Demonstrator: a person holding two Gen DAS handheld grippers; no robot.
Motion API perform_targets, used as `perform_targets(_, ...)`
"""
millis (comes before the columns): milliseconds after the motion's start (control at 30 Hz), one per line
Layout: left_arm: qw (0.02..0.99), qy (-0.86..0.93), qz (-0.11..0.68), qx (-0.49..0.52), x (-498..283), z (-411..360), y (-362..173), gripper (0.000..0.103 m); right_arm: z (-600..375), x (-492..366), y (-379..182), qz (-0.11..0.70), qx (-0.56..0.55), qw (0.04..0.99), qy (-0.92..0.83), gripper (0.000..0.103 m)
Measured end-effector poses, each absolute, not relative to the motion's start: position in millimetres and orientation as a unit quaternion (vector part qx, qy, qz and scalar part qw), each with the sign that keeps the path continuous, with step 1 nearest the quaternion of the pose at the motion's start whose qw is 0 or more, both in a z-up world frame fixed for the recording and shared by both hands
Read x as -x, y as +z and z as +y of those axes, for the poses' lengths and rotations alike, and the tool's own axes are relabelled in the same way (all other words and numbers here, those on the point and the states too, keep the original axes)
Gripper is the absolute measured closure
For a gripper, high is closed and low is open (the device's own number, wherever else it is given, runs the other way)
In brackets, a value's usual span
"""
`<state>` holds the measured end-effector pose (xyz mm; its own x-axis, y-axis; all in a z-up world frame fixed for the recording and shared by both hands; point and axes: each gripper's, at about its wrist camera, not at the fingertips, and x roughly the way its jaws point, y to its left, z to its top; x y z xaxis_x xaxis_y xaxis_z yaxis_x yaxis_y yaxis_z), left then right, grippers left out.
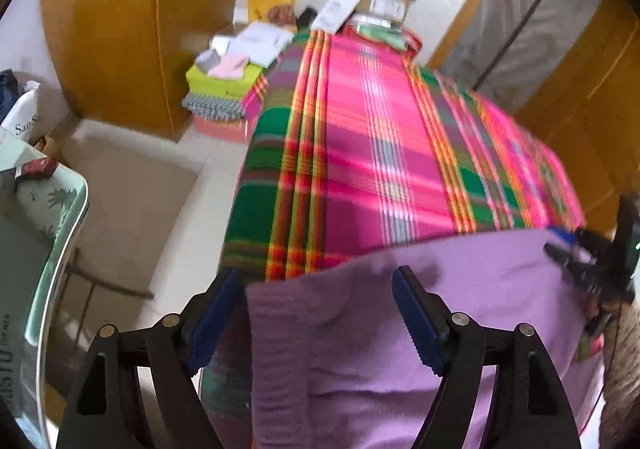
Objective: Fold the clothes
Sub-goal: 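Close the left gripper on the sweater hem while the right gripper grasps it too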
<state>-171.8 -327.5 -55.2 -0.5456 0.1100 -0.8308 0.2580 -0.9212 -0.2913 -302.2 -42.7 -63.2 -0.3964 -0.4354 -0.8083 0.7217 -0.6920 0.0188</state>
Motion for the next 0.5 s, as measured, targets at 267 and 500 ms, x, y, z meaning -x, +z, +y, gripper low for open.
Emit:
perform_targets(267,0.042,-0.859,0.188,-0.475,170.1,-324.1,-52.3,0.049,-51.8,295.5,-61.5,0.172,-0.42,0.369,-0.811,0.096)
perform_targets(500,0.072,-0.879,0.209,-0.422,161.8,-336.5,-33.4,0.098,-54.8,291.5,-39.1,0.167,-0.356,0.324,-0.86,0.097)
